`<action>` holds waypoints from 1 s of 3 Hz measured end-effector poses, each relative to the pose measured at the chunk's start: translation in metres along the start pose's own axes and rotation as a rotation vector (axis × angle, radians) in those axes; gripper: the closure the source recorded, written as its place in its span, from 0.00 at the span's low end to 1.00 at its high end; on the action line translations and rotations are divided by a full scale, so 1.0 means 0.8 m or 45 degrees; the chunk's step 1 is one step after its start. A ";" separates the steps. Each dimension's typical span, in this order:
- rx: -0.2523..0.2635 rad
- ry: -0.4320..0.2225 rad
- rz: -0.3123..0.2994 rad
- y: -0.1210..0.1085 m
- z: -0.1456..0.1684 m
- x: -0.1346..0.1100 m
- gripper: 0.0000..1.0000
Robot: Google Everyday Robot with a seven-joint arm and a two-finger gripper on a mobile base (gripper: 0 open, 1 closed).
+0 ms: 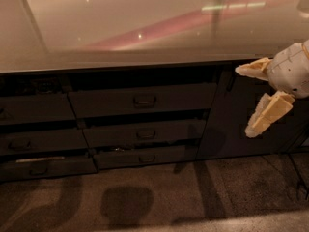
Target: Open top drawer
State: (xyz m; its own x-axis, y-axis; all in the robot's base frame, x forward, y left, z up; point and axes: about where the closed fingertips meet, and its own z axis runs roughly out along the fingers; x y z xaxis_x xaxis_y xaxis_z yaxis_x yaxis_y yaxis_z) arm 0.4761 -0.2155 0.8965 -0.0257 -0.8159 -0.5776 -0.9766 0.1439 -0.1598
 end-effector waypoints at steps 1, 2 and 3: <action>0.001 0.004 -0.001 0.000 0.000 0.001 0.00; -0.075 0.090 0.065 -0.012 0.043 0.029 0.00; -0.176 0.242 0.142 -0.033 0.104 0.071 0.00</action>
Offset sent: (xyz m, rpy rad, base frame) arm 0.0592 -0.0075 -0.1428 -0.2079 0.3345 -0.0723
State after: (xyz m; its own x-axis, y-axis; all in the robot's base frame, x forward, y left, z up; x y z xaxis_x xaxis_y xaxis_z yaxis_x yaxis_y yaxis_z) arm 0.5185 -0.2190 0.8010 -0.1621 -0.8918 -0.4225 -0.9850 0.1717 0.0153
